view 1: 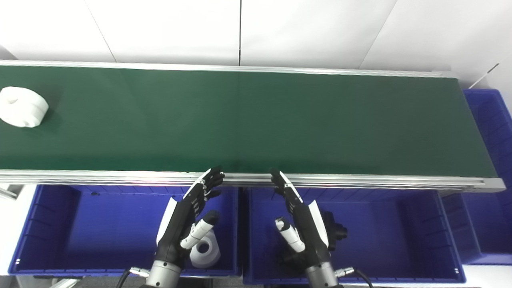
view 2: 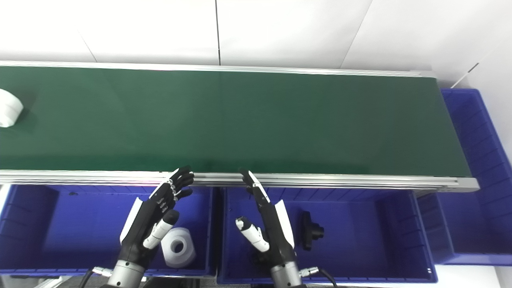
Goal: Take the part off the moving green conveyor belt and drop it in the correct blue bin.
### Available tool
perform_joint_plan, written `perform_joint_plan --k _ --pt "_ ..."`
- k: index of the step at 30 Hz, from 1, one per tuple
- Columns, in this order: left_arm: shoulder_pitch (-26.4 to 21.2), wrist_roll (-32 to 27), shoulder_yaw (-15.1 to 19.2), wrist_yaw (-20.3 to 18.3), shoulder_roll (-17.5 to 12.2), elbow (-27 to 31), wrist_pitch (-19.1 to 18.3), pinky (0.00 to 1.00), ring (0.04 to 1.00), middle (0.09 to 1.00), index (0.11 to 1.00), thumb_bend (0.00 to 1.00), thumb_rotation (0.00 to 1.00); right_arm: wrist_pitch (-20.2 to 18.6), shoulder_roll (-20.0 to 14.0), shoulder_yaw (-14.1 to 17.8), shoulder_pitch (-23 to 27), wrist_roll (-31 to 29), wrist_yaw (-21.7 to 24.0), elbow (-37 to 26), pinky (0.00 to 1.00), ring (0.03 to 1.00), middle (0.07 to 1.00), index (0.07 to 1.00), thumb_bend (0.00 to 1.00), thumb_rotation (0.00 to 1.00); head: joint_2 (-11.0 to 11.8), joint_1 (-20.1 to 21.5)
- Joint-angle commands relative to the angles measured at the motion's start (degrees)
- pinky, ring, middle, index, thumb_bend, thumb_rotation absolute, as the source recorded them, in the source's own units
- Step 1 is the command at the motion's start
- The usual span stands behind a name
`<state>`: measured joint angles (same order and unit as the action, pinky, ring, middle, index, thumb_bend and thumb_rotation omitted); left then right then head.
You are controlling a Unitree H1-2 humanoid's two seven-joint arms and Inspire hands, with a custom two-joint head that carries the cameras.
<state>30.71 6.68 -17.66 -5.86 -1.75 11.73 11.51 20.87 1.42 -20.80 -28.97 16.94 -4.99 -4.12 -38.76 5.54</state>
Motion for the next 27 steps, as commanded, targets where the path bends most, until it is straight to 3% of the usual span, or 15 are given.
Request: perform_joint_plan --k 1,8,11,14,27 --pt "-0.08 -0.04 -0.10 -0.08 -0.29 0.74 2.32 0.82 0.874 0.873 0.893 0.81 0.84 3.26 0.33 -0.26 -0.03 -0.01 -0.14 -1.00 0.91 0.930 0.940 0.926 0.93 1.00 0.09 -0.04" --pt "-0.05 0.92 0.03 0.72 0.20 0.57 2.95 0.81 0.871 0.874 0.883 0.82 0.85 2.97 0.45 -0.18 -0.15 -0.38 0.05 -0.97 0.90 0.927 0.937 0.923 0.93 1.00 0.11 -0.04" --pt "0.17 4.67 0.96 4.24 1.70 -0.82 7.88 0.74 0.829 0.836 0.814 0.85 0.84 2.54 0.42 -0.11 -0.18 -1.02 0.30 -0.84 0.91 0.935 0.941 0.926 0.92 1.00 0.14 -0.17" --pt "0.10 6.52 1.26 6.23 2.61 -2.10 10.86 0.73 0.829 0.831 0.799 0.89 0.84 2.63 0.29 -0.03 -0.01 -1.59 0.47 -0.40 0.92 0.942 0.945 0.930 0.90 1.00 0.26 -0.36" --pt "-0.24 7.23 1.30 6.45 2.66 -3.57 12.40 0.71 0.810 0.822 0.804 0.89 0.83 3.32 0.34 0.04 0.31 -1.73 0.85 0.79 0.93 0.944 0.942 0.926 0.89 1.00 0.54 -0.55"
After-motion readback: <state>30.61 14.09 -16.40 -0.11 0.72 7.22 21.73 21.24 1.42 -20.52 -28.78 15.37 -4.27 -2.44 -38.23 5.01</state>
